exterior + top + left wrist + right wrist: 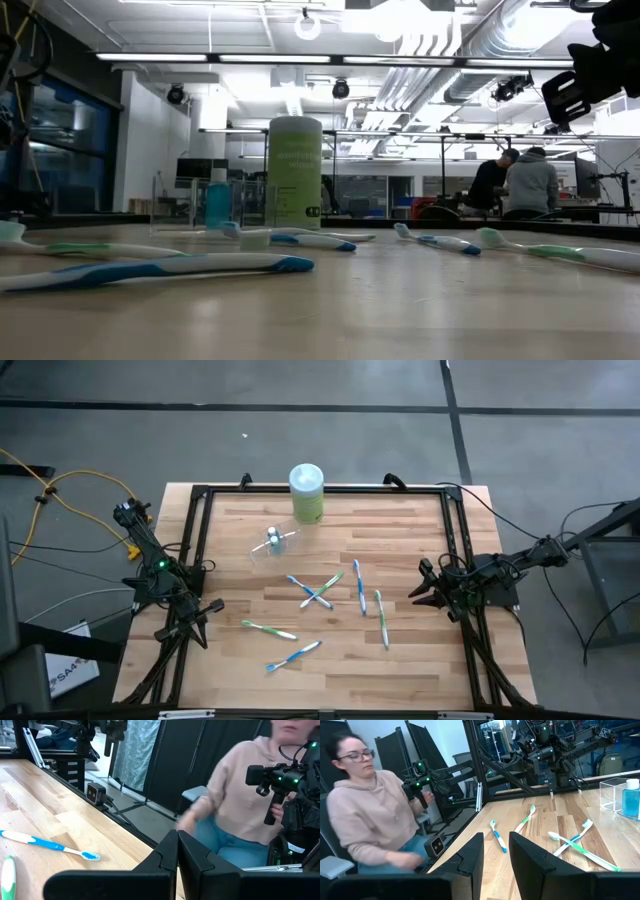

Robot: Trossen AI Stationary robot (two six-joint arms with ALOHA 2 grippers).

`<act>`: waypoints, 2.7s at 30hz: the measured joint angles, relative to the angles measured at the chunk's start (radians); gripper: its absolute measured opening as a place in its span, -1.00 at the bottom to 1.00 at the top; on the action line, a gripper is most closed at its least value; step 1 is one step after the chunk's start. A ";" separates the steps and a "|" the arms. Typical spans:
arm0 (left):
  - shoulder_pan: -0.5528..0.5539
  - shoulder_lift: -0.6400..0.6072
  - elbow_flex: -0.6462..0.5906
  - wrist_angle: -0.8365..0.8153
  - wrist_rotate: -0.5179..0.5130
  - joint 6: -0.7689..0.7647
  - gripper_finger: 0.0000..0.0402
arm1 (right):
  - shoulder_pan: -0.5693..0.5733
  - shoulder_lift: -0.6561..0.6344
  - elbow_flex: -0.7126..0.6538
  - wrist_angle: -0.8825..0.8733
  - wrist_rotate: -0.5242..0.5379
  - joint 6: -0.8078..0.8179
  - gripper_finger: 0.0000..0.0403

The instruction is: Pick & Place toothbrushing station

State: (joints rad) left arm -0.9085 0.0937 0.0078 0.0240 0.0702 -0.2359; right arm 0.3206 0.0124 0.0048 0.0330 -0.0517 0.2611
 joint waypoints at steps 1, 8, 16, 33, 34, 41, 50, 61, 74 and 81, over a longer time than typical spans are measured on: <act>0.000 0.000 0.000 0.000 0.000 0.000 -0.99 | 0.000 0.000 0.000 0.000 0.000 0.000 -0.59; 0.000 0.000 0.000 0.009 0.000 0.000 -0.99 | 0.000 0.000 0.000 0.000 0.000 0.000 -0.59; 0.000 0.000 0.000 0.059 -0.048 -0.011 -0.99 | 0.000 0.000 0.000 0.000 0.000 0.000 -0.59; 0.001 0.000 0.000 0.060 -0.845 -0.095 -0.99 | 0.000 0.000 0.000 0.000 0.000 0.000 -0.59; 0.002 0.001 0.000 0.060 -0.875 -0.096 -0.99 | 0.000 0.000 0.000 0.000 0.000 0.000 -0.59; 0.014 0.000 0.000 0.068 -0.971 -0.006 -0.99 | 0.000 0.000 0.000 0.000 0.000 0.000 -0.59; 0.062 0.000 0.000 0.097 -0.980 0.014 -0.99 | 0.000 0.000 0.000 0.000 0.000 0.000 -0.59; 0.092 0.001 0.003 0.115 -0.964 -0.020 -0.99 | 0.000 0.000 0.000 0.000 0.000 0.000 -0.59; 0.299 0.344 0.167 0.104 -0.745 0.053 -0.76 | 0.000 0.000 0.000 0.000 0.000 0.000 -0.59; 0.387 0.615 0.248 0.100 -0.557 -0.036 -0.59 | 0.000 0.000 0.000 0.000 0.000 0.000 -0.59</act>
State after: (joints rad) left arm -0.5217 0.7088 0.2556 0.1238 -0.4870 -0.2722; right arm 0.3202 0.0120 0.0051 0.0330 -0.0517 0.2615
